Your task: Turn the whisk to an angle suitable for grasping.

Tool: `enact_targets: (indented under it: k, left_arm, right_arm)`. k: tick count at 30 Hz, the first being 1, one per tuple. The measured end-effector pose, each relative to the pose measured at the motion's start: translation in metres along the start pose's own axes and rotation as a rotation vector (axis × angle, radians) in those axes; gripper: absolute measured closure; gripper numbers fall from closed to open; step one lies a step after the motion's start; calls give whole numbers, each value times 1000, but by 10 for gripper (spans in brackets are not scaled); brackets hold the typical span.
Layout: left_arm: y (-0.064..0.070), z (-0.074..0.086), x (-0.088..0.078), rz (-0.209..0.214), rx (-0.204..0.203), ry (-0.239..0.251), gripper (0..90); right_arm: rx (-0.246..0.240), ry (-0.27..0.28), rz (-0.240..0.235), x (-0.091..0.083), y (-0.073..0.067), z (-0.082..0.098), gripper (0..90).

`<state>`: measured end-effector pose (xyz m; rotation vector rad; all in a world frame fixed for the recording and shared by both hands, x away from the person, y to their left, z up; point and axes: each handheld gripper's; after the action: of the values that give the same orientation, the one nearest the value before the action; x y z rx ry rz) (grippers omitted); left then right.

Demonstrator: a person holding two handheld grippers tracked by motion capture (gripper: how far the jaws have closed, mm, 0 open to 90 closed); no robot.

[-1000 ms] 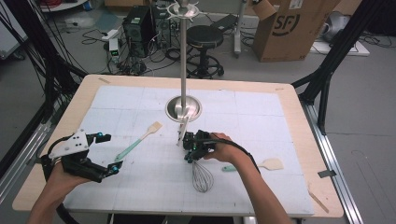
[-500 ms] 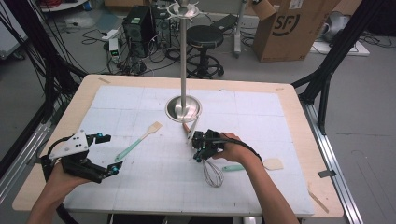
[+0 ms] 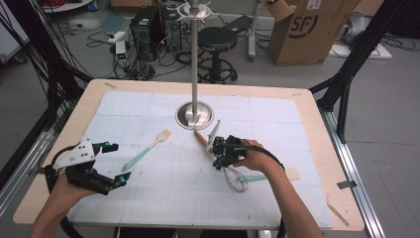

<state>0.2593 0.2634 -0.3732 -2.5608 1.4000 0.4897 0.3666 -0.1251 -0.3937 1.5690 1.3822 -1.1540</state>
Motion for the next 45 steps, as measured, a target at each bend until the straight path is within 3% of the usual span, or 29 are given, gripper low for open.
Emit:
enact_targets:
  k: [16,26,36,45]
  left_arm:
    - [0,1,2,3,1,-7,17]
    - [0,1,3,4,0,-11,16]
    - [0,1,3,5,-2,-11,16]
    - [0,1,4,5,-2,-11,17]
  right_arm:
    - [47,3,29,-13,7,27,888]
    - [82,41,45,-26,12,41,888]
    - [90,53,65,-30,14,42,888]
    - [87,70,51,-29,13,36,888]
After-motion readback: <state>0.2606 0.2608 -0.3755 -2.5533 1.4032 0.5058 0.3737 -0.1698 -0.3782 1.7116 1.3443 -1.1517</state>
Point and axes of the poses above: each handheld gripper's, and its own axes: x roughly forward along the jaws, z roughly out of its underside, y roughly to its right, and after that the axes turned 1 degree about z, right-handed
